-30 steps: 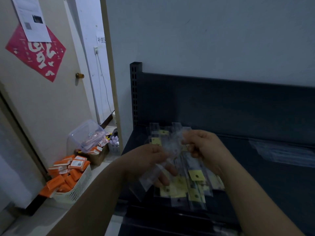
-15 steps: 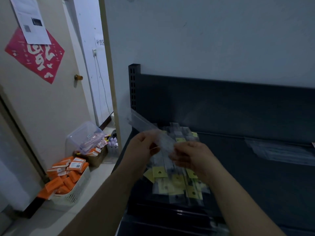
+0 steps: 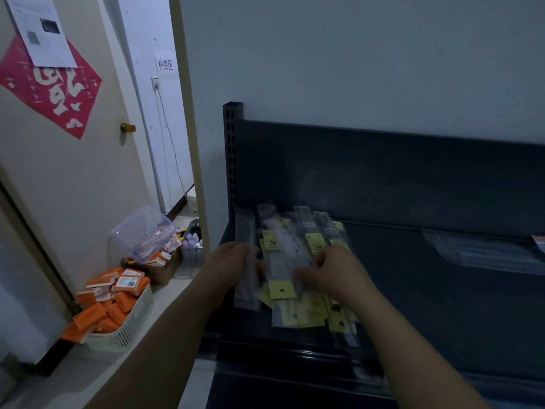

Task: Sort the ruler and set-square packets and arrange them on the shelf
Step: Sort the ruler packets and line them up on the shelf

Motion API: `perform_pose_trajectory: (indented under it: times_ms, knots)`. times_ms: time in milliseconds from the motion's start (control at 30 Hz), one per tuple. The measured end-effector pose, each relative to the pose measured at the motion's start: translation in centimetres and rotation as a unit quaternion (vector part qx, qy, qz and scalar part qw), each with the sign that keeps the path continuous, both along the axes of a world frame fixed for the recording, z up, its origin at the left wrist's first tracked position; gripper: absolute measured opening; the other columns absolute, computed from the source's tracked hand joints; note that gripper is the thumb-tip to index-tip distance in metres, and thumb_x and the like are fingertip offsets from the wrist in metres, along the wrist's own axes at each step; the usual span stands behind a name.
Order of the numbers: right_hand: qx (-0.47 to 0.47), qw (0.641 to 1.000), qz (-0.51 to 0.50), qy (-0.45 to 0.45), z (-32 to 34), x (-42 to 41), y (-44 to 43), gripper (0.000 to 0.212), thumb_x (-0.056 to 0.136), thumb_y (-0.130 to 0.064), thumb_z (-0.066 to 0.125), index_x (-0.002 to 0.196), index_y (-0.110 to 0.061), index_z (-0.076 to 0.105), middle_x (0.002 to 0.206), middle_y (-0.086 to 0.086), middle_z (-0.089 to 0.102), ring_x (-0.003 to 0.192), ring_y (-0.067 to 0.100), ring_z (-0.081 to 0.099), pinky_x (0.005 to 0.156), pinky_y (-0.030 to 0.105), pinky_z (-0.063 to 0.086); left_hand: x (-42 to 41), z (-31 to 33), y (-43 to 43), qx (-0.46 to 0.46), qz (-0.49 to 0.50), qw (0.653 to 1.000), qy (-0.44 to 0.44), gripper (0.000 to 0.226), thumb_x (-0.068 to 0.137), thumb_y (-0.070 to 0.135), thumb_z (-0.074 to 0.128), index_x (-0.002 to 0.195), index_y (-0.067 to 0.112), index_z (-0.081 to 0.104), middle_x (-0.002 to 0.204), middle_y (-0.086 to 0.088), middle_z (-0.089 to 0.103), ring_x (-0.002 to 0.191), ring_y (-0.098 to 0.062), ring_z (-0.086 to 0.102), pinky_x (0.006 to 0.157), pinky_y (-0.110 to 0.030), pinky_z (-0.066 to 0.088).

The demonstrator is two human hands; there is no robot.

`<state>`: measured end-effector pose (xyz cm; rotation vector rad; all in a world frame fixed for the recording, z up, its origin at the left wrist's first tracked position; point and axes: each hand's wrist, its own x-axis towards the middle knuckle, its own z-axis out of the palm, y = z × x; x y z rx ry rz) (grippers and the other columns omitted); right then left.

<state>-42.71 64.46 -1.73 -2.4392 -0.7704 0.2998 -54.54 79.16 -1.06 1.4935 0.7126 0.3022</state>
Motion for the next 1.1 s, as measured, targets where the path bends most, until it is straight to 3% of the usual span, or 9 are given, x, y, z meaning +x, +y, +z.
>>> perform_pose_trajectory:
  times_ms: [133,267,367,433,600,733,800,900,1100]
  knots:
    - [0.178,0.977,-0.056,0.103,-0.1,1.2,-1.4,0.027,0.087,-0.022,0.066,0.071,-0.002,0.060,0.059,0.006,0.056,0.050,0.012,0.052,0.048,0.024,0.044,-0.3,0.0,0.4,-0.027,0.006,0.999,-0.038,0.033,0.102,0.013,0.033,0.085,0.004,0.060,0.059,-0.009,0.066,0.050,-0.015,0.063,0.050,-0.023,0.049]
    - [0.344,0.889,-0.114,0.280,0.7,1.6,-3.4,0.015,0.093,-0.008,0.058,0.080,0.001,0.058,0.064,0.013,0.058,0.050,0.014,0.058,0.047,0.024,0.051,0.0,0.4,0.1,-0.145,0.030,0.983,-0.107,0.022,0.100,0.011,0.038,0.095,-0.001,0.056,0.067,-0.018,0.055,0.058,-0.027,0.056,0.055,-0.033,0.047]
    - [0.440,0.797,-0.112,0.398,1.1,1.3,-3.9,0.012,0.089,-0.009,0.061,0.089,0.002,0.060,0.069,0.012,0.061,0.056,0.014,0.063,0.052,0.023,0.055,1.1,0.8,-0.8,-0.140,0.043,0.978,-0.145,0.018,0.100,0.015,0.043,0.095,0.003,0.055,0.070,-0.014,0.052,0.057,-0.025,0.052,0.052,-0.035,0.048]
    - [0.453,0.773,-0.082,0.436,1.3,0.7,-3.7,0.010,0.088,-0.010,0.062,0.089,0.001,0.062,0.069,0.010,0.064,0.059,0.014,0.065,0.054,0.024,0.056,2.0,1.2,-1.9,-0.106,0.024,0.980,-0.164,0.020,0.100,0.022,0.047,0.092,0.005,0.056,0.071,-0.010,0.051,0.060,-0.022,0.054,0.058,-0.040,0.055]
    - [0.345,0.851,0.006,0.397,1.0,-0.6,-3.4,0.012,0.086,-0.017,0.066,0.080,-0.007,0.067,0.069,0.005,0.068,0.061,0.012,0.064,0.058,0.023,0.053,3.8,1.2,-4.7,-0.050,-0.055,0.983,-0.167,0.026,0.098,0.023,0.052,0.099,0.000,0.065,0.097,-0.024,0.069,0.083,-0.030,0.067,0.079,-0.045,0.056]
    - [0.248,0.948,-0.057,0.190,0.4,1.1,-5.4,0.021,0.088,-0.029,0.065,0.081,-0.011,0.072,0.069,0.000,0.066,0.065,0.012,0.058,0.063,0.027,0.048,4.9,0.7,-4.3,-0.095,-0.017,0.985,-0.141,0.026,0.096,0.017,0.053,0.100,-0.005,0.066,0.094,-0.021,0.069,0.081,-0.028,0.067,0.071,-0.040,0.057]
    - [0.149,0.980,-0.120,0.053,-0.1,2.7,-6.7,0.022,0.088,-0.034,0.063,0.096,-0.014,0.069,0.088,0.000,0.069,0.079,0.015,0.061,0.068,0.030,0.049,5.0,0.7,-4.1,-0.121,-0.019,0.981,-0.147,0.027,0.097,0.017,0.050,0.101,-0.005,0.064,0.090,-0.021,0.068,0.078,-0.028,0.067,0.069,-0.038,0.056]
    - [0.004,0.990,-0.138,0.013,-0.7,3.6,-7.4,0.058,0.080,-0.048,0.067,0.125,-0.012,0.057,0.117,0.004,0.063,0.100,0.019,0.061,0.080,0.031,0.051,4.9,1.0,-4.1,-0.164,-0.016,0.973,-0.162,0.026,0.099,0.021,0.049,0.104,-0.002,0.058,0.080,-0.018,0.065,0.059,-0.024,0.061,0.054,-0.032,0.053]
    - [-0.002,0.992,-0.109,0.066,-0.1,3.8,-7.0,0.047,0.069,-0.041,0.079,0.095,-0.004,0.067,0.091,0.009,0.069,0.072,0.014,0.062,0.066,0.031,0.051,4.6,1.2,-4.9,-0.147,-0.036,0.983,-0.100,0.036,0.098,0.034,0.049,0.096,0.001,0.062,0.061,-0.009,0.063,0.045,-0.019,0.049,0.042,-0.024,0.044]
